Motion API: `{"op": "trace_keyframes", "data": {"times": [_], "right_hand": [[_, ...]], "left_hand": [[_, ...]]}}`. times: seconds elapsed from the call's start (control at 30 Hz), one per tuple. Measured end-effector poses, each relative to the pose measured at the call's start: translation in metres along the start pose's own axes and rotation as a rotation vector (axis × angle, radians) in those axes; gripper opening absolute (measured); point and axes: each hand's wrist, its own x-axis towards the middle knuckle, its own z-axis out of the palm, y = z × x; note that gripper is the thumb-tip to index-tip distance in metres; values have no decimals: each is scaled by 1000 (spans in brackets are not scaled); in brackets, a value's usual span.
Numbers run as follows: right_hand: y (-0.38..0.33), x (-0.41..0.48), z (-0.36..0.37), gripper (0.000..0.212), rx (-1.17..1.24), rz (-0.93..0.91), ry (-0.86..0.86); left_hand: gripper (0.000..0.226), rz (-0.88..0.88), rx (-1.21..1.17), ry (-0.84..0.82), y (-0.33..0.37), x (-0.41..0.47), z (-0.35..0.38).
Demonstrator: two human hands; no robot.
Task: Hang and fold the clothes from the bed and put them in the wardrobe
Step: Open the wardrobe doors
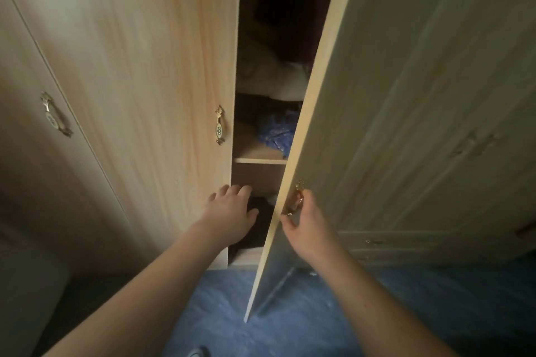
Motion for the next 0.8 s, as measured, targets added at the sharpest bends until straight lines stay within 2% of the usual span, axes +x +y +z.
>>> {"op": "trace_keyframes", "data": {"times": [0.17,0.33,0.47,0.57,0.63,0.73,0.8], "right_hand": [[71,-65,-69,42,43,154,179],[128,-89,-141,39,136,323,156],[136,-106,-167,41,172,342,137],[118,-129,-160,49,-22,354,216],[95,-141,-146,53,-228,241,261],[61,-131,-117,56,-254,-28,210],[46,-107,-99,58,-308,-98,170]], "left_hand": [[52,104,42,40,82,-34,8],[52,224,8,32,141,-45,16],[52,249,-8,31,156,-44,17],[50,223,-9,33,146,-44,18],[51,196,1,29,136,-43,18],[54,149,4,44,115,-42,13],[55,118,-13,57,96,-39,8]]}}
